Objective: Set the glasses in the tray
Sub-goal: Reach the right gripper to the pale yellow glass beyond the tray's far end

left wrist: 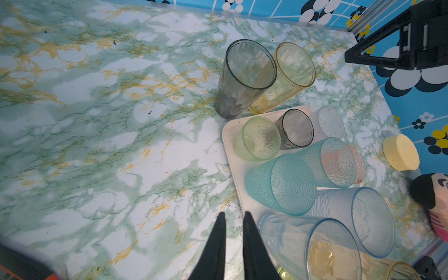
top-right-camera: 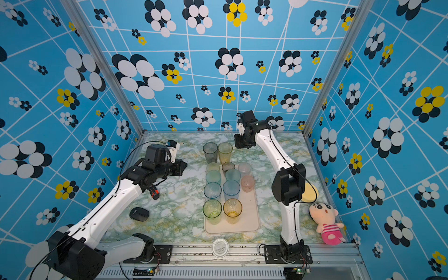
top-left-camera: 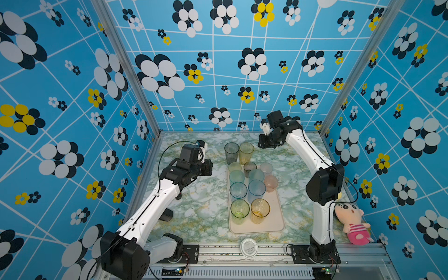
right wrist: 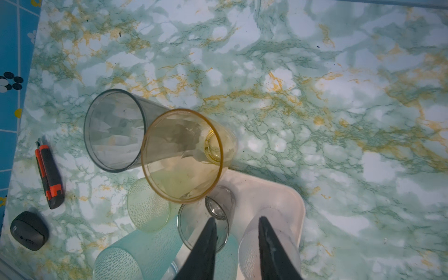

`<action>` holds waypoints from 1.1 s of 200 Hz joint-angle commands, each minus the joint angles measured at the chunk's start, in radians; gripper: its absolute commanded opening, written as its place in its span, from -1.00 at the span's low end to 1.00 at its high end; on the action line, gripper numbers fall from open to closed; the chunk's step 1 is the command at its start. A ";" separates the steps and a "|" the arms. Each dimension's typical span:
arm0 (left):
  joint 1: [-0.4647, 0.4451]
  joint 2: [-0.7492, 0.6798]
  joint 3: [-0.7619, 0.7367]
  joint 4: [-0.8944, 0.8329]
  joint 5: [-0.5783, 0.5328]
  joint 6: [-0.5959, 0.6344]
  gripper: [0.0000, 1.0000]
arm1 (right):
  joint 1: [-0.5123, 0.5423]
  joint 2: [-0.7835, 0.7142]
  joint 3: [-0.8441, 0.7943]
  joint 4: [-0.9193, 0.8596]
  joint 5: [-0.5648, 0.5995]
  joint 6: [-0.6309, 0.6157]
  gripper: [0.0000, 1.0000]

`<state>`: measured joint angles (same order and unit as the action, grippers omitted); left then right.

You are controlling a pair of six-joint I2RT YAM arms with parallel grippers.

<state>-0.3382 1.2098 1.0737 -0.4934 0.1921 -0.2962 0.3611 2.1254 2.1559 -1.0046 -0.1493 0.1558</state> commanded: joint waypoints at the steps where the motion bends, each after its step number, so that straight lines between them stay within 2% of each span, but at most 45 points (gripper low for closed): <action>1: 0.012 0.011 -0.017 0.025 0.027 -0.004 -0.66 | -0.002 0.043 0.071 -0.049 -0.033 -0.006 -0.38; 103: 0.027 0.027 -0.022 0.035 0.041 -0.003 -0.67 | 0.012 0.228 0.275 -0.101 -0.070 0.007 -0.46; 220: 0.042 0.022 -0.046 0.052 0.062 -0.006 -0.67 | 0.043 0.305 0.354 -0.147 -0.023 -0.002 -0.57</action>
<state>-0.3065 1.2304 1.0462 -0.4625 0.2359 -0.2962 0.3908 2.3981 2.4710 -1.1126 -0.1925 0.1566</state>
